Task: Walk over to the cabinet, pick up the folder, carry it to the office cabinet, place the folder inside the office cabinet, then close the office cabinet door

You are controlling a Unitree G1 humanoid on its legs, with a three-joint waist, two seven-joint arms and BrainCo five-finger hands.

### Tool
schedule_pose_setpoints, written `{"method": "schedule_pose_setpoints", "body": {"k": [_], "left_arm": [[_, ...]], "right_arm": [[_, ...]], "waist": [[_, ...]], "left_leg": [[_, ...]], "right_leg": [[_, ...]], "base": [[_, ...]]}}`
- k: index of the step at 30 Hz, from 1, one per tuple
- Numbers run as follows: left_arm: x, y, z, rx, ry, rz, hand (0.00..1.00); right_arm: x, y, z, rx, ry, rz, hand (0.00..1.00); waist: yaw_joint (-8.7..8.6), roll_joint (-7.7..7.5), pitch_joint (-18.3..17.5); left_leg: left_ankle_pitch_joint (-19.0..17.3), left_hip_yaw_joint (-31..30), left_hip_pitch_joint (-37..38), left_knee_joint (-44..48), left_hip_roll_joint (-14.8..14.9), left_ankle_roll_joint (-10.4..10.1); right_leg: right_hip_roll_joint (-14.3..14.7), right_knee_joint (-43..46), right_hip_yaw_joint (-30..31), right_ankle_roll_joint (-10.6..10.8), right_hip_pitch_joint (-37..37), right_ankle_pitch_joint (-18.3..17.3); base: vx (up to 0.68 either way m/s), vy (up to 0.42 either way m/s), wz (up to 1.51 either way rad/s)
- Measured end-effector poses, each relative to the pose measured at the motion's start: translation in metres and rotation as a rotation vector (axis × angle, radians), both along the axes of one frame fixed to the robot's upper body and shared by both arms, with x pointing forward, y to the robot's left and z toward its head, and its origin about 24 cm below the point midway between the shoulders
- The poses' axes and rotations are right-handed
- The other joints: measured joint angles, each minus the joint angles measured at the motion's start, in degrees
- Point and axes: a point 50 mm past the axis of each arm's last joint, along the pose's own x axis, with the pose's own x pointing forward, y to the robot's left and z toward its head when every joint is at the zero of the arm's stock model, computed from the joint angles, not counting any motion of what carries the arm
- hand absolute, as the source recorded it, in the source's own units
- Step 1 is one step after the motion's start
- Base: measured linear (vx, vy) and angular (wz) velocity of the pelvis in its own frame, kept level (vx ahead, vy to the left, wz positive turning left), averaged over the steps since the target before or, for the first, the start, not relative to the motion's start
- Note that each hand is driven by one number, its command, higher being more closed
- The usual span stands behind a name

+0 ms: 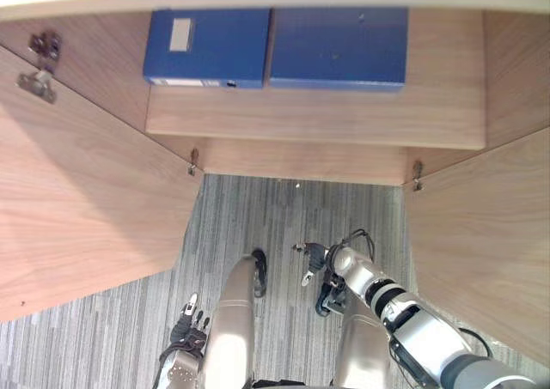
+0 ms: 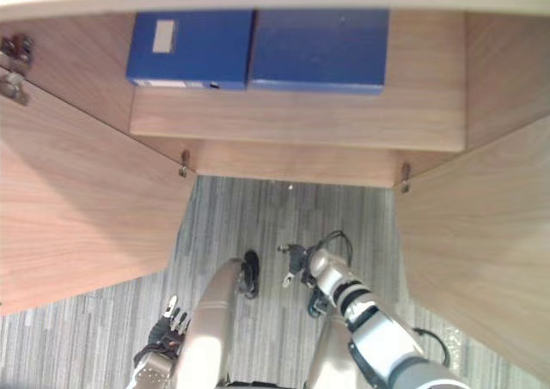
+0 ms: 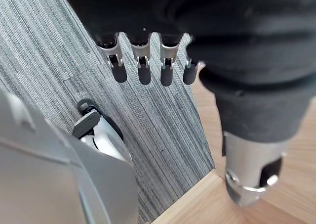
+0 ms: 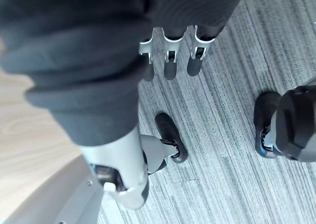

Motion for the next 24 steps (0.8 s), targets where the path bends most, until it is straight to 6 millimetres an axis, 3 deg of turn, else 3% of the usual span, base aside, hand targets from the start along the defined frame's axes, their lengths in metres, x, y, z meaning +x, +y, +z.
{"method": "schedule_pose_setpoints", "body": {"k": [4,7,9,12,14,15,18,19,21,24], "left_arm": [[-0.005,0.002,-0.003,0.024,0.031,-0.024,0.00],[-0.017,0.007,-0.009,0.040,0.083,-0.015,0.00],[-0.027,0.010,-0.013,0.057,0.123,-0.013,0.00],[-0.040,0.011,-0.021,0.059,0.189,0.000,0.00],[-0.045,0.011,-0.023,0.065,0.223,0.009,0.00],[-0.047,0.010,-0.024,0.069,0.240,0.017,0.00],[-0.050,0.008,-0.026,0.066,0.257,0.045,0.00],[-0.058,0.006,-0.029,0.065,0.291,0.057,0.00],[-0.064,0.005,-0.031,0.077,0.328,0.040,0.00],[-0.062,0.001,-0.031,0.089,0.335,0.000,0.00]], "right_arm": [[-0.036,0.002,-0.035,0.053,0.122,-0.093,0.00],[-0.082,0.002,-0.069,0.147,0.265,-0.267,0.00],[-0.111,-0.007,-0.086,0.224,0.342,-0.465,0.00],[-0.136,-0.029,-0.099,0.336,0.377,-0.809,0.00],[-0.148,-0.040,-0.104,0.390,0.382,-0.987,0.00],[-0.164,-0.048,-0.109,0.447,0.395,-1.170,0.00],[-0.181,-0.056,-0.114,0.541,0.380,-1.417,0.00],[-0.190,-0.060,-0.116,0.608,0.366,-1.593,0.00],[-0.201,-0.064,-0.118,0.629,0.358,-1.724,0.00],[-0.207,-0.067,-0.120,0.626,0.359,-1.780,0.00]], "waist": [[-0.15,-1.32,-0.7],[-0.44,-3.42,-5.7],[-0.92,-4.76,-9.2],[-2.50,-4.91,-13.0],[-3.26,-4.92,-14.8],[-3.35,-4.88,-15.9],[-3.38,-4.79,-17.2],[-3.26,-4.72,-19.0],[-3.53,-4.60,-21.3],[-4.54,-4.57,-22.7]], "left_leg": [[6.0,1.3,9.9,-14.0,0.2,-0.4],[10.2,1.7,15.5,-23.9,0.3,-1.3],[13.6,2.6,19.8,-31.7,0.2,-2.1],[16.8,3.6,24.9,-39.4,-0.2,-2.7],[17.6,3.9,26.6,-41.6,-0.2,-2.8],[17.8,4.4,28.7,-42.9,-0.2,-2.9],[17.6,6.0,32.5,-44.1,-0.2,-2.9],[17.6,7.6,35.0,-45.6,-0.1,-2.9],[17.6,8.7,36.6,-46.6,-0.2,-2.9],[17.3,9.7,37.7,-46.8,-0.2,-2.5]], "right_leg": [[2.8,-14.9,-1.6,0.0,9.7,6.7],[5.2,-25.7,-2.7,0.2,15.4,11.2],[6.9,-33.2,-2.7,0.3,19.3,14.8],[8.1,-40.1,-2.6,0.5,23.4,17.8],[8.5,-41.8,-2.6,0.5,24.7,18.4],[8.8,-43.2,-2.3,0.6,26.7,18.7],[9.1,-44.4,-0.9,0.7,29.6,18.9],[9.5,-45.6,0.7,0.6,31.1,19.3],[9.8,-47.3,1.8,0.6,32.5,20.0],[10.2,-49.7,2.8,0.5,34.1,21.2]], "base": [[0.04,0.017,-0.11],[0.15,-0.007,-0.05],[0.16,-0.060,-0.17],[0.07,-0.034,-0.11],[0.05,-0.017,-0.07],[0.05,-0.019,-0.09],[0.03,-0.003,-0.28],[0.02,0.008,-0.44],[0.01,0.001,-0.40],[-0.02,0.000,-0.17]]}}
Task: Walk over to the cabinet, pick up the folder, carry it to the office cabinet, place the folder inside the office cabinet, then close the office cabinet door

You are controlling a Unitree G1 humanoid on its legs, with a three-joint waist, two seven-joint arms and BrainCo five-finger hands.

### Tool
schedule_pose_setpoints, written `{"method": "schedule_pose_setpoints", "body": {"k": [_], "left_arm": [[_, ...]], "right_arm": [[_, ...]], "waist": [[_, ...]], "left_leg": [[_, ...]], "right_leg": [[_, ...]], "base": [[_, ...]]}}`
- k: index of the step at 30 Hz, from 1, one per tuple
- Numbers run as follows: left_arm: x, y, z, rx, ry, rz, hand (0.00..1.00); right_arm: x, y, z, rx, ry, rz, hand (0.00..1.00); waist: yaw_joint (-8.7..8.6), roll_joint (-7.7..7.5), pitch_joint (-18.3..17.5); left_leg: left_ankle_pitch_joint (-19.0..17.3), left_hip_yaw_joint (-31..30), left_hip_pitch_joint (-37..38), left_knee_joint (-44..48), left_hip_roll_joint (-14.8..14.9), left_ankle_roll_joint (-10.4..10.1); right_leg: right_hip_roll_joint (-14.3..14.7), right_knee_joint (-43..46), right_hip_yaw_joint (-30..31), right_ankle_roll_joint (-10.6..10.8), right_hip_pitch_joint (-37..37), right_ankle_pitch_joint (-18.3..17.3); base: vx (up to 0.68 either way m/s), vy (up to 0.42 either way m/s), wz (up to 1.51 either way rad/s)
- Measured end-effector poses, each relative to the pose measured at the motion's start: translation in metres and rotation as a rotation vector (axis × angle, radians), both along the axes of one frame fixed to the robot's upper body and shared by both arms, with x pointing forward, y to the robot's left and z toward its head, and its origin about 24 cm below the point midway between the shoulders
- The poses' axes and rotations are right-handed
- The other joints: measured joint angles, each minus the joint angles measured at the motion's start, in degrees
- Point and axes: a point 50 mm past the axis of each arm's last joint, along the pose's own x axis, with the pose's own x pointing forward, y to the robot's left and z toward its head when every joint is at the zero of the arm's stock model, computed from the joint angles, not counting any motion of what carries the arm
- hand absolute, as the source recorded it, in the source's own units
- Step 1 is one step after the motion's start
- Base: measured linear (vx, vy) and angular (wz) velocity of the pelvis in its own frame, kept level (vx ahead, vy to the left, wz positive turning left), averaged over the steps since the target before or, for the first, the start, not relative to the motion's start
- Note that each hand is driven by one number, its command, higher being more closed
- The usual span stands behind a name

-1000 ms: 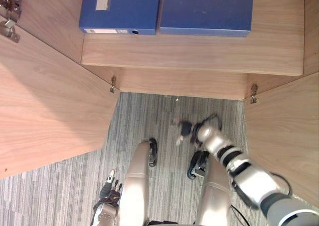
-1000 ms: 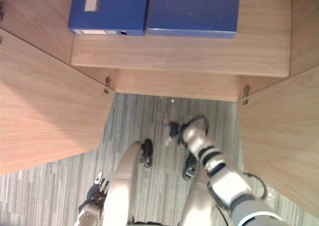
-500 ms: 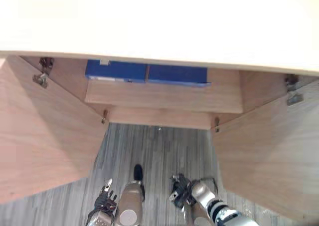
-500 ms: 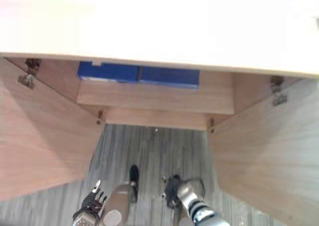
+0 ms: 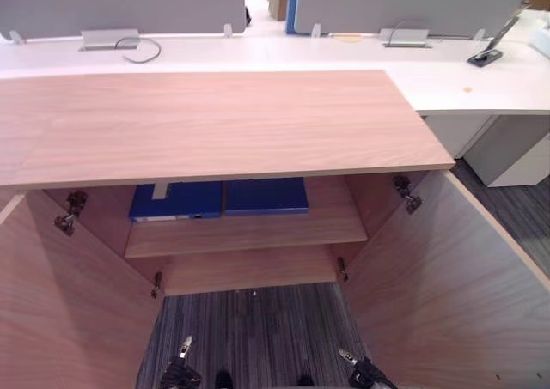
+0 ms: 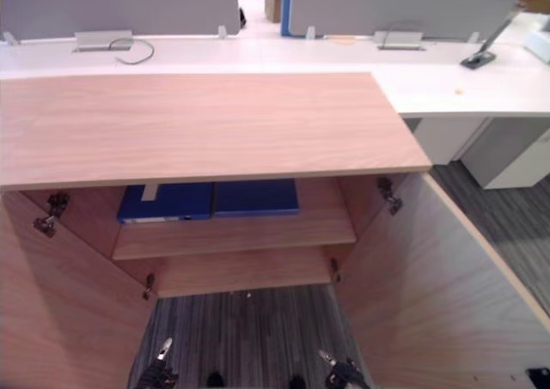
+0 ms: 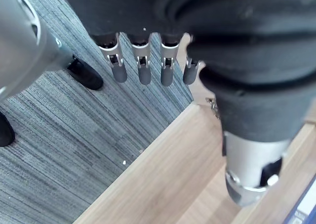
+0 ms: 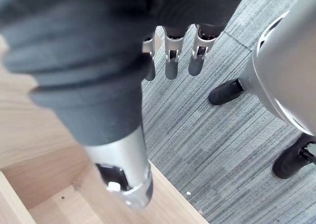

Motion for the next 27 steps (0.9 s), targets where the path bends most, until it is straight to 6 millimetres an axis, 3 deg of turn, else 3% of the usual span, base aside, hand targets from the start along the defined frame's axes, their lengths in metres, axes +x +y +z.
{"method": "schedule_pose_setpoints", "body": {"k": [5,8,9,11,14,20,27], "left_arm": [[0.003,-0.001,0.000,0.050,0.030,-0.164,0.00],[-0.001,0.004,0.000,0.076,0.052,-0.195,0.00],[-0.003,0.005,0.000,0.080,0.058,-0.187,0.00],[-0.004,0.001,-0.001,0.069,0.055,-0.173,0.00],[-0.005,-0.005,-0.002,0.049,0.055,-0.148,0.00],[-0.014,-0.003,-0.003,0.054,0.079,-0.147,0.00],[-0.017,-0.003,-0.004,0.050,0.082,-0.135,0.00]], "right_arm": [[-0.001,-0.004,0.000,0.003,0.000,-0.061,0.00],[0.002,-0.007,0.001,-0.002,-0.011,-0.063,0.00],[0.002,-0.006,0.001,0.000,-0.011,-0.060,0.00],[0.006,-0.010,0.003,-0.022,-0.026,-0.033,0.00],[0.008,-0.015,0.005,-0.049,-0.032,0.019,0.00],[0.005,-0.010,0.004,-0.059,-0.023,0.109,0.00],[0.008,-0.010,0.005,-0.054,-0.035,0.105,0.00]], "waist": [[-0.53,0.14,0.2],[-0.10,0.60,1.9],[0.15,0.74,2.1],[1.06,1.75,2.3],[1.07,3.59,2.2],[0.66,3.08,1.7],[0.53,2.80,2.1]], "left_leg": [[-1.2,1.6,1.3,1.3,0.5,-0.1],[-8.4,2.0,-0.8,14.8,2.6,0.7],[-10.3,-3.4,-3.4,21.3,2.8,1.7],[-13.4,-11.7,-6.2,25.8,2.8,1.7],[-18.2,-23.9,-5.1,24.6,1.6,-0.6],[-18.7,-19.4,-3.5,23.7,-1.4,1.6],[-18.6,-14.7,0.2,20.9,-0.3,1.8]], "right_leg": [[0.6,-0.6,2.6,-0.3,0.7,0.6],[1.5,0.5,6.9,-0.5,2.1,0.4],[1.6,1.5,9.4,-0.6,1.3,0.4],[2.4,3.2,13.1,-0.8,-0.7,0.2],[4.0,5.0,16.1,-0.6,-3.0,-0.1],[1.1,6.3,18.7,0.7,-3.8,-0.1],[2.8,8.5,21.4,1.3,-5.6,-0.3]], "base": [[-0.03,0.002,-0.21],[-0.03,-0.003,-0.76],[-0.04,-0.016,-0.88],[-0.03,0.068,-0.98],[-0.04,0.170,-0.70],[-0.01,0.156,-0.25],[0.08,0.018,-0.38]]}}
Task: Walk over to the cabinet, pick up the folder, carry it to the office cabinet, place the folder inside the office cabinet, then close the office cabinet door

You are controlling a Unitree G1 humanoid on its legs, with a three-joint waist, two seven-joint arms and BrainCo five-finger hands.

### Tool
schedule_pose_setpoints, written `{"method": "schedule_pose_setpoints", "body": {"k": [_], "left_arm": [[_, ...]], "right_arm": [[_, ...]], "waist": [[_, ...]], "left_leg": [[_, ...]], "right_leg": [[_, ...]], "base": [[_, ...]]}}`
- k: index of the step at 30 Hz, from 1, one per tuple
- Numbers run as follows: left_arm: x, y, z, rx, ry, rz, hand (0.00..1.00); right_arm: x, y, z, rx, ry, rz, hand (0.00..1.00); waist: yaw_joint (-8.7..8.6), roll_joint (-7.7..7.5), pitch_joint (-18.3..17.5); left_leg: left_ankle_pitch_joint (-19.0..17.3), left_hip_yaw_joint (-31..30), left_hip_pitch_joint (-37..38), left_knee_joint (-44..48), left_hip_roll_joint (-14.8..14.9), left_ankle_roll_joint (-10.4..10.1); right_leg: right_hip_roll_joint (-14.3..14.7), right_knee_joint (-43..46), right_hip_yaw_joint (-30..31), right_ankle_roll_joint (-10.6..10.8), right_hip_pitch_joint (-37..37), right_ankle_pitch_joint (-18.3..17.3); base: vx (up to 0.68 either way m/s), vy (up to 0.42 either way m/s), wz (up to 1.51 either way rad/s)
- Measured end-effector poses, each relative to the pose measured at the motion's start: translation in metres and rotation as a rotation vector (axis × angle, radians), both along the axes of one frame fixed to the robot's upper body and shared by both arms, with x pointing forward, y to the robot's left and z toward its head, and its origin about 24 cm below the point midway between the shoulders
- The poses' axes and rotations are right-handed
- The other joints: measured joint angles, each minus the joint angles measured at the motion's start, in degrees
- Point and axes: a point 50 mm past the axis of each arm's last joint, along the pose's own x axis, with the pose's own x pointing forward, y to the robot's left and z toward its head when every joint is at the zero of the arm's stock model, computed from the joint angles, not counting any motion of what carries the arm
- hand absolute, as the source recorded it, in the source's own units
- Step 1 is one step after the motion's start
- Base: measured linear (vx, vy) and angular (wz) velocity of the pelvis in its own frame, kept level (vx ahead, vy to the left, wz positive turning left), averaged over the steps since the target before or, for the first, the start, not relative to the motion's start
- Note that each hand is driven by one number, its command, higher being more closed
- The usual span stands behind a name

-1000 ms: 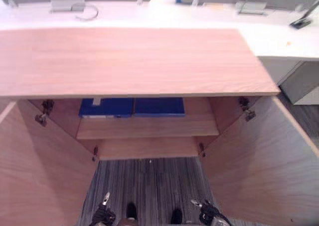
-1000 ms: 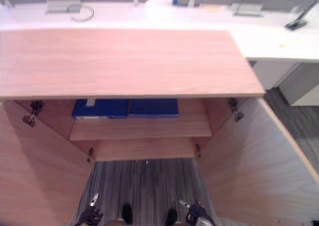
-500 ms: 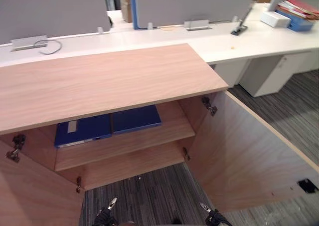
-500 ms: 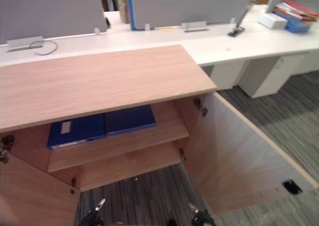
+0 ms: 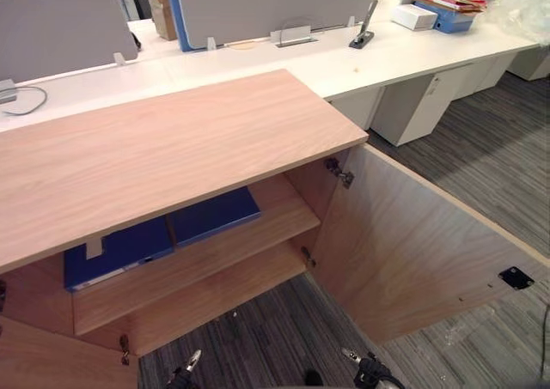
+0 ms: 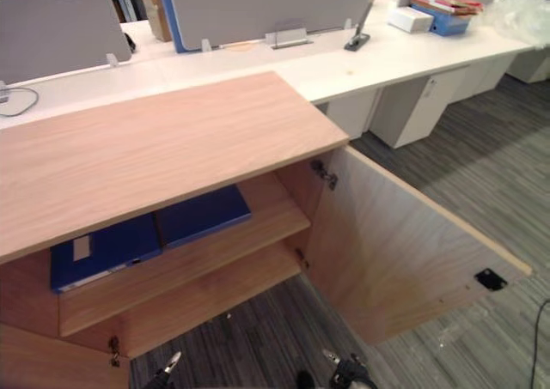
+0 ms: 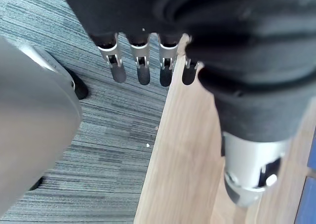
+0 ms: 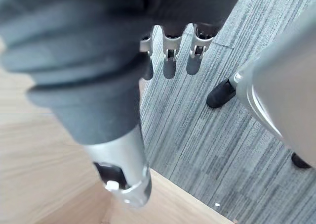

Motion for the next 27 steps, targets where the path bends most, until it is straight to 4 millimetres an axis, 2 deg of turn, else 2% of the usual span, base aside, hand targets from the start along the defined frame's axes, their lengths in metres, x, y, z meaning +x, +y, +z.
{"method": "schedule_pose_setpoints", "body": {"k": [2,4,5,6,7,8,9,10,12,17,20,23,24,25,27], "left_arm": [[0.001,0.001,0.000,-0.001,-0.005,0.017,0.00],[0.004,0.001,0.001,0.000,-0.011,0.021,0.00],[0.004,0.001,0.001,0.001,-0.014,0.022,0.00],[0.004,0.000,0.001,0.000,-0.016,0.029,0.00],[0.002,-0.001,0.001,-0.001,-0.014,0.030,0.00],[0.002,0.000,0.001,0.002,-0.014,0.033,0.00],[0.003,-0.001,0.001,-0.003,-0.014,0.035,0.00],[0.001,-0.005,0.000,-0.016,-0.011,0.044,0.00],[0.000,-0.007,0.000,-0.021,-0.007,0.049,0.00],[-0.003,-0.007,-0.001,-0.023,-0.002,0.064,0.00],[-0.005,-0.006,-0.001,-0.025,-0.001,0.085,0.00],[-0.006,-0.007,-0.001,-0.029,-0.001,0.105,0.00],[-0.005,-0.006,0.000,-0.021,-0.008,0.116,0.00],[-0.005,-0.006,0.000,-0.020,-0.007,0.117,0.00],[-0.008,-0.004,-0.001,-0.017,-0.001,0.124,0.00]], "right_arm": [[0.007,0.001,0.002,0.002,-0.014,0.006,0.00],[0.014,0.000,0.004,-0.001,-0.035,0.010,0.00],[0.018,-0.002,0.006,-0.006,-0.045,0.010,0.00],[0.019,-0.004,0.006,-0.011,-0.048,0.009,0.00],[0.017,-0.004,0.006,-0.013,-0.045,0.008,0.00],[0.013,-0.003,0.005,-0.007,-0.037,-0.011,0.00],[0.013,-0.004,0.005,-0.009,-0.040,-0.019,0.00],[0.013,-0.006,0.005,-0.015,-0.041,-0.023,0.00],[0.010,-0.009,0.005,-0.013,-0.038,-0.064,0.00],[-0.006,-0.016,0.001,-0.001,0.000,-0.168,0.00],[-0.010,-0.017,0.000,0.002,0.012,-0.181,0.00],[-0.009,-0.016,0.000,0.000,0.009,-0.174,0.00],[-0.008,-0.015,0.000,-0.002,0.009,-0.159,0.00],[-0.008,-0.015,0.000,-0.004,0.010,-0.152,0.00],[-0.006,-0.012,0.000,-0.007,0.013,-0.118,0.00]], "waist": [[0.19,-0.09,1.0],[0.44,0.02,2.3],[0.46,0.60,2.8],[0.32,0.61,2.8],[0.16,0.72,3.0],[0.37,0.26,2.8],[0.52,0.40,2.6],[0.62,1.20,2.3],[0.65,1.80,1.9],[0.73,1.64,0.8],[0.86,1.30,0.9],[1.53,1.25,0.9],[1.56,1.12,0.9],[1.54,1.17,0.9],[1.32,1.71,0.5]], "left_leg": [[0.0,3.1,0.0,0.5,0.6,0.1],[-0.9,6.6,-0.1,1.4,1.4,0.9],[-1.4,8.9,0.1,1.7,1.7,0.9],[-1.5,9.7,0.5,1.9,1.6,0.8],[-1.6,10.3,1.6,1.8,1.5,0.6],[-2.0,10.8,2.2,2.0,1.2,-0.1],[-2.2,10.9,2.2,2.2,1.4,-0.1],[-2.1,11.1,1.9,2.0,2.1,-0.2],[-1.7,11.5,2.0,1.3,3.6,-0.9],[-0.1,10.6,3.1,-0.8,4.3,-1.4],[-0.2,9.1,3.5,3.7,4.0,-1.3],[-2.7,3.4,-0.5,12.9,2.6,1.0],[-4.5,-2.0,-1.7,13.1,1.1,0.7],[-4.9,-4.5,-2.3,11.9,0.5,0.6],[-5.9,-6.1,-1.5,8.5,0.2,0.5]], "right_leg": [[1.4,5.0,-0.4,0.0,-3.7,0.0],[1.4,8.3,-5.0,-0.1,-6.7,0.1],[-0.5,12.5,-11.9,-3.7,-8.2,-3.3],[-2.2,17.1,-16.6,-4.6,-9.0,-5.8],[-5.2,21.6,-24.2,-5.3,-8.0,-9.1],[-6.0,19.7,-27.7,-4.2,-6.2,-10.2],[-5.4,18.6,-27.8,-3.9,-5.6,-10.2],[-3.7,16.4,-27.2,-4.2,-5.4,-9.1],[-1.6,13.6,-26.9,-5.0,-4.6,-7.9],[0.6,7.9,-26.6,-5.5,-2.3,-5.5],[0.9,6.5,-24.5,-5.2,0.2,-5.0],[1.0,5.9,-20.6,-5.2,0.0,-4.4],[1.5,5.6,-18.5,-4.4,-0.3,-4.2],[1.8,5.4,-17.4,-3.9,-0.5,-3.9],[2.9,5.9,-14.4,-3.1,-1.8,-3.4]], "base": [[-0.02,-0.025,-0.87],[-0.12,-0.042,-0.93],[-0.10,-0.057,-0.71],[-0.03,-0.065,-0.54],[0.05,-0.062,-0.31],[0.04,-0.076,-0.27],[0.00,-0.084,-0.28],[0.00,-0.092,-0.30],[0.01,-0.085,-0.23],[0.05,-0.072,-0.07],[0.04,0.023,-0.31],[-0.03,0.124,-0.67],[-0.05,0.121,-0.76],[-0.06,0.169,-0.89],[-0.06,0.237,-0.87]]}}
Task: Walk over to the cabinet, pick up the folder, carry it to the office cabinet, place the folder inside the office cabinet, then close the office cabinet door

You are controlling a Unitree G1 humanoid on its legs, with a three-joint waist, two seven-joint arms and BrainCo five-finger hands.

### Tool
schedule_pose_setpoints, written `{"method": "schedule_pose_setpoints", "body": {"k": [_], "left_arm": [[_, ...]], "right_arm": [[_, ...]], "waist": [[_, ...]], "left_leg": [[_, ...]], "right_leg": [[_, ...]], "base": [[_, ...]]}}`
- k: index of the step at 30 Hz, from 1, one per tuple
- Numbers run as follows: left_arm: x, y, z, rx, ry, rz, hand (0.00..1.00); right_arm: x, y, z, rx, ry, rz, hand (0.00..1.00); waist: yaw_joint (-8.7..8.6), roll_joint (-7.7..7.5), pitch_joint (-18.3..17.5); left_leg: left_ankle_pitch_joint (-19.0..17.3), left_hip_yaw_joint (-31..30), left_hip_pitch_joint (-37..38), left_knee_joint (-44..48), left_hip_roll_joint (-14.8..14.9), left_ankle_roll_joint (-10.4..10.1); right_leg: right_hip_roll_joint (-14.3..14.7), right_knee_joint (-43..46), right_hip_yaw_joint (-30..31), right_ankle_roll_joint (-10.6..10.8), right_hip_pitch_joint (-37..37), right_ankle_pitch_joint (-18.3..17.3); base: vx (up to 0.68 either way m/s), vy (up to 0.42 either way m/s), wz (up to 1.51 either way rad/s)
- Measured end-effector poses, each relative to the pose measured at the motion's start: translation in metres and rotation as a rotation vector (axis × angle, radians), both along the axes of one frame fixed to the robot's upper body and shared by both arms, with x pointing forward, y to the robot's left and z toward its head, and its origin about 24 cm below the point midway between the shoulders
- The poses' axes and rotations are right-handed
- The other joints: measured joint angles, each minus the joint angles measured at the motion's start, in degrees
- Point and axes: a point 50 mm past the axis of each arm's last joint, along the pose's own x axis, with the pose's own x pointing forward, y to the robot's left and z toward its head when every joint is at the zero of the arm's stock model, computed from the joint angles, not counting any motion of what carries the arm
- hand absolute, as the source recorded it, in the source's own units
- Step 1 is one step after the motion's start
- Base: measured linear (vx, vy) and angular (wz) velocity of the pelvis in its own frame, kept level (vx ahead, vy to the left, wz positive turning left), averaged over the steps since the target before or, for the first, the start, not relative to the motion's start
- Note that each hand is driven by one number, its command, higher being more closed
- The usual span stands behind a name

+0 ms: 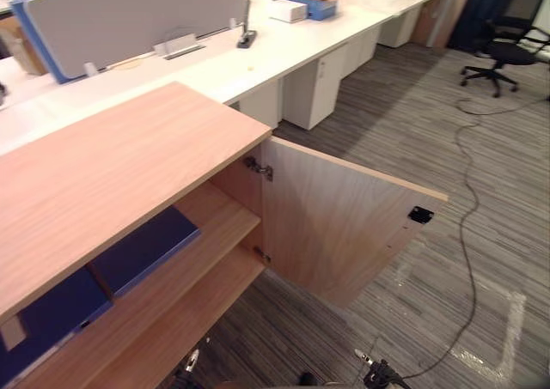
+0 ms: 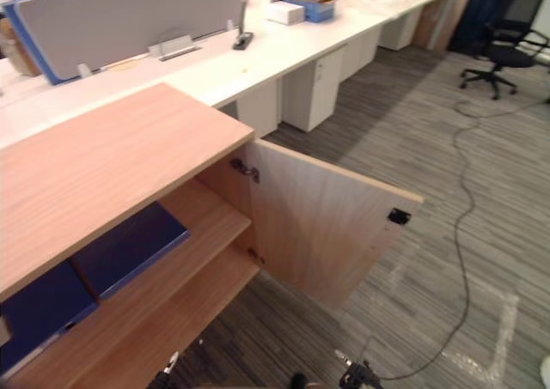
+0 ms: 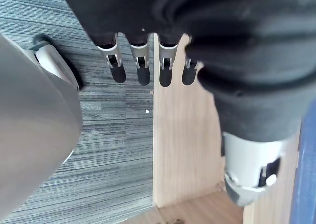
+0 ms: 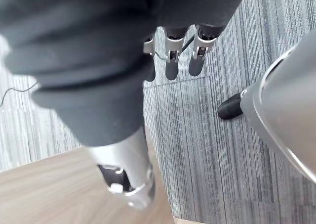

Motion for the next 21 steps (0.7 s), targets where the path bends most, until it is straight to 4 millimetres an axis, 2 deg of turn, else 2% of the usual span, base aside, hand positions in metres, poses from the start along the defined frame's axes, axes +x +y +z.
{"method": "schedule_pose_setpoints", "body": {"k": [1,2,4,6,7,8,9,10,11,12,13,14,15,16,17,19,21], "left_arm": [[-0.002,0.004,0.000,0.011,0.004,0.000,0.00],[-0.001,0.005,0.000,0.013,0.004,-0.002,0.00],[-0.001,0.004,0.000,0.014,0.007,-0.014,0.00],[0.002,0.003,0.000,0.010,0.005,-0.025,0.00],[0.002,0.000,0.000,0.002,0.009,-0.034,0.00],[0.001,-0.001,-0.001,-0.004,0.018,-0.036,0.00],[0.002,-0.002,-0.002,-0.011,0.020,-0.037,0.00],[0.005,0.000,-0.001,-0.004,0.010,-0.041,0.00],[0.008,-0.001,0.000,-0.008,0.003,-0.045,0.00],[0.008,-0.004,-0.001,-0.019,-0.003,-0.041,0.00],[0.004,-0.006,-0.002,-0.025,0.006,-0.039,0.00],[0.002,-0.005,-0.002,-0.027,0.005,-0.026,0.00],[0.000,-0.004,-0.002,-0.031,0.008,-0.015,0.00],[0.000,-0.003,-0.002,-0.031,0.008,-0.012,0.00],[-0.004,-0.001,-0.002,-0.029,0.020,-0.006,0.00],[-0.006,0.003,-0.003,-0.028,0.031,-0.003,0.00],[-0.011,0.003,-0.003,-0.032,0.039,0.015,0.00]], "right_arm": [[0.002,0.003,0.000,-0.001,-0.006,0.022,0.00],[0.001,0.003,0.000,-0.001,-0.005,0.022,0.00],[0.000,0.002,0.000,-0.007,0.000,0.035,0.00],[0.004,0.003,0.002,-0.017,-0.010,0.064,0.00],[0.009,0.005,0.003,-0.026,-0.022,0.115,0.00],[0.012,0.006,0.004,-0.032,-0.030,0.136,0.00],[0.016,0.007,0.005,-0.037,-0.038,0.165,0.00],[0.019,0.010,0.006,-0.031,-0.047,0.174,0.00],[0.019,0.009,0.006,-0.033,-0.046,0.176,0.00],[0.022,0.004,0.008,-0.038,-0.056,0.155,0.00],[0.021,0.004,0.007,-0.035,-0.057,0.148,0.00],[0.018,0.004,0.007,-0.029,-0.056,0.125,0.00],[0.015,0.004,0.006,-0.024,-0.052,0.104,0.00],[0.013,0.005,0.005,-0.018,-0.047,0.093,0.00],[0.008,0.007,0.003,-0.004,-0.030,0.078,0.00],[0.003,0.010,0.000,0.018,-0.007,0.058,0.00],[0.001,0.009,-0.002,0.032,0.006,0.029,0.00]], "waist": [[-0.33,-0.85,-0.6],[-0.33,-1.03,-0.7],[-0.56,-0.84,-1.0],[-0.79,-0.59,-1.1],[-0.41,-0.04,-1.2],[-0.49,0.30,-1.0],[-0.58,0.44,-0.7],[-0.18,-0.87,0.2],[-0.10,0.11,0.0],[0.08,0.83,-0.1],[0.12,0.66,-0.1],[-0.30,1.19,-0.8],[-0.28,0.97,-0.9],[-0.26,0.77,-1.0],[-0.38,-0.18,-2.2],[-0.39,-1.17,-2.7],[-0.45,-1.67,-2.3]], "left_leg": [[0.1,2.4,-0.1,-0.6,-0.2,0.3],[0.0,3.3,-0.2,-0.6,-0.5,0.5],[-0.2,6.5,-0.2,-0.9,-1.4,0.8],[0.0,9.1,0.4,-1.4,-1.9,0.9],[0.4,12.0,0.9,-2.0,-1.6,1.0],[0.9,13.1,1.2,-1.9,-1.6,0.9],[2.2,14.8,1.2,0.1,-2.0,0.9],[1.1,14.0,-1.2,3.8,-3.0,4.0],[1.4,13.3,-1.3,-0.2,-2.2,5.7],[4.1,14.5,0.1,-4.6,-2.1,4.2],[4.4,15.5,0.6,-4.9,-2.4,4.1],[4.5,15.7,0.7,-5.5,-2.5,4.3],[5.3,16.1,1.3,-7.1,-2.6,4.1],[6.0,16.3,1.5,-8.2,-2.6,3.9],[7.6,16.4,1.5,-10.8,-3.0,3.5],[10.8,16.1,1.7,-15.4,-3.7,2.3],[12.8,13.9,4.1,-18.9,-3.3,1.2]], "right_leg": [[-0.3,-0.2,1.0,0.5,-0.4,0.8],[-0.4,-0.2,1.8,0.7,-0.7,1.6],[-0.8,-0.4,4.7,1.6,-2.2,2.6],[-0.9,-0.2,4.3,1.2,-3.7,4.0],[-0.2,0.3,2.1,-0.8,-4.8,5.9],[-0.2,0.3,-0.1,-2.0,-4.8,6.8],[-1.0,0.2,-4.0,-4.2,-4.4,8.5],[-2.5,-1.6,-4.7,-4.1,-3.5,10.3],[-2.1,-3.3,-4.7,-4.0,-2.8,11.0],[-4.6,5.0,-9.3,-3.9,-4.6,3.6],[-6.3,9.1,-11.3,-3.2,-4.8,0.9],[-8.3,12.3,-13.5,-2.5,-4.0,-2.3],[-9.3,11.6,-14.4,-1.8,-1.9,-3.3],[-9.5,9.8,-14.3,-1.6,-0.6,-3.2],[-9.7,4.6,-14.2,-1.2,1.3,-2.8],[-8.5,-4.9,-14.0,2.6,4.3,0.5],[-6.8,-9.1,-14.4,1.6,7.2,2.1]], "base": [[-0.01,0.225,-0.78],[0.04,0.216,-0.73],[0.04,0.205,-0.67],[0.05,0.136,-0.80],[0.04,0.085,-1.03],[0.01,0.045,-1.20],[-0.03,0.039,-1.02],[-0.09,0.029,-0.92],[-0.12,0.030,-0.80],[-0.08,0.028,-0.62],[-0.01,0.049,-0.53],[0.06,0.034,-0.30],[0.07,0.005,-0.17],[0.08,-0.037,-0.18],[0.07,-0.050,-0.12],[0.09,-0.123,-0.06],[0.06,-0.214,0.07]]}}
